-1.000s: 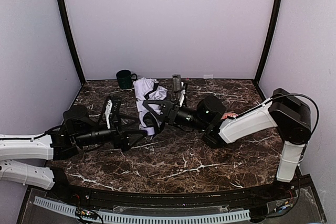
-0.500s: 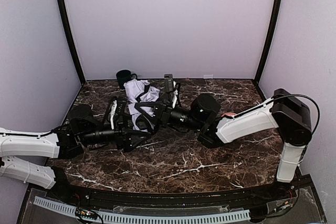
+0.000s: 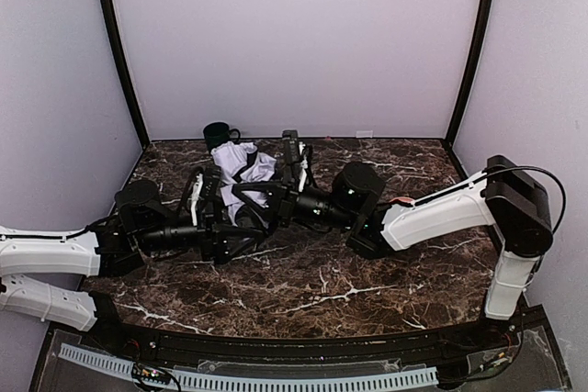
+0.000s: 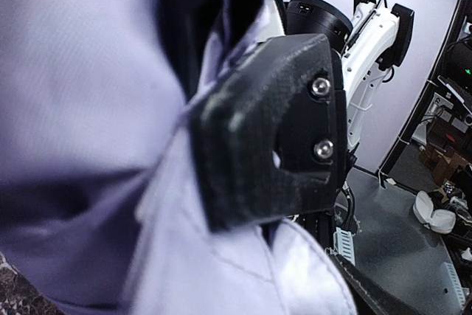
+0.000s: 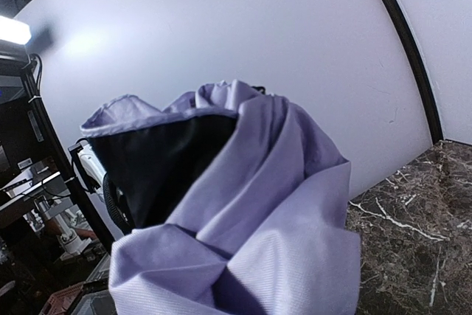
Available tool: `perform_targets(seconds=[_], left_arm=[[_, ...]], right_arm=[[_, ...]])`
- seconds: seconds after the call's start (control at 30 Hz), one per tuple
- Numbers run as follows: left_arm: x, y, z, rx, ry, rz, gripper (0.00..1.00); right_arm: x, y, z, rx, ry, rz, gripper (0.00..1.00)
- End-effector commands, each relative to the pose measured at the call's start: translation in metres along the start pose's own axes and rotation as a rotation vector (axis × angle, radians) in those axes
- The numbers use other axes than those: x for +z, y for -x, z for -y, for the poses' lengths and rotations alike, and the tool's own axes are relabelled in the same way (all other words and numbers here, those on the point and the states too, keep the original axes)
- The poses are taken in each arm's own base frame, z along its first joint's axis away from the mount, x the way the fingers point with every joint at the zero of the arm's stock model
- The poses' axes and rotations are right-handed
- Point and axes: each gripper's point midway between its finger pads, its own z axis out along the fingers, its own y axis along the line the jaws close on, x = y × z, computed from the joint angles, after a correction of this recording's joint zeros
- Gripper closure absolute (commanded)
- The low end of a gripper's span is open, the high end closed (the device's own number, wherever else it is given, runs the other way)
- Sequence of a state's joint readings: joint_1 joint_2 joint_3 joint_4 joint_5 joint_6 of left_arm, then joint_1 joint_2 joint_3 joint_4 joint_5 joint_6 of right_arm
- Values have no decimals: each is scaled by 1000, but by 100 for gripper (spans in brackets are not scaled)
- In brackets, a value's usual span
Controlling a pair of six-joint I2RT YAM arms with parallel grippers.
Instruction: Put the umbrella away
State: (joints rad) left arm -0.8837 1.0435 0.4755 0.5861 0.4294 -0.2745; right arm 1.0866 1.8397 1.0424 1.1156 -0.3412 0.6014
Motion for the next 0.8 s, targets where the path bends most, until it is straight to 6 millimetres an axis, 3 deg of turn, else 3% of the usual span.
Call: perform_targets(seconds=[0.0,0.07,0.13,0.23,0.27,0.3,0.33,0.43,0.53,0.63,0.77], left_arm=[[-6,39,19,100,-55,107,33],[-6,39,18,97,-49,103,47],[-7,35,17,92,-46,93,56],[-9,27,12,73,-18,70,59],[-10,24,10,67,-9,65,59],[-11,20,9,56,-4,56,59],[-12,17,8,43,4,51,59],[-13,7,-8,-23,89,22,59],[-13,-24,-35,-139,231,-99,60],[-14,-62,-67,-268,411,-250,60],[-10,-109,-88,-388,534,-452,61]], right_arm=[[6,18,-22,-60,44,23,59],[5,17,-22,-58,42,20,57],[4,17,-22,-53,43,23,54],[-2,19,-21,-52,27,32,44],[-4,20,-19,-52,15,35,31],[-7,20,-16,-48,-1,37,10],[-10,21,-12,-43,-15,38,2],[-25,24,0,-9,-62,37,1],[-48,27,17,9,-161,37,1],[-82,39,42,6,-375,40,1],[-128,38,73,-36,-674,-39,1]])
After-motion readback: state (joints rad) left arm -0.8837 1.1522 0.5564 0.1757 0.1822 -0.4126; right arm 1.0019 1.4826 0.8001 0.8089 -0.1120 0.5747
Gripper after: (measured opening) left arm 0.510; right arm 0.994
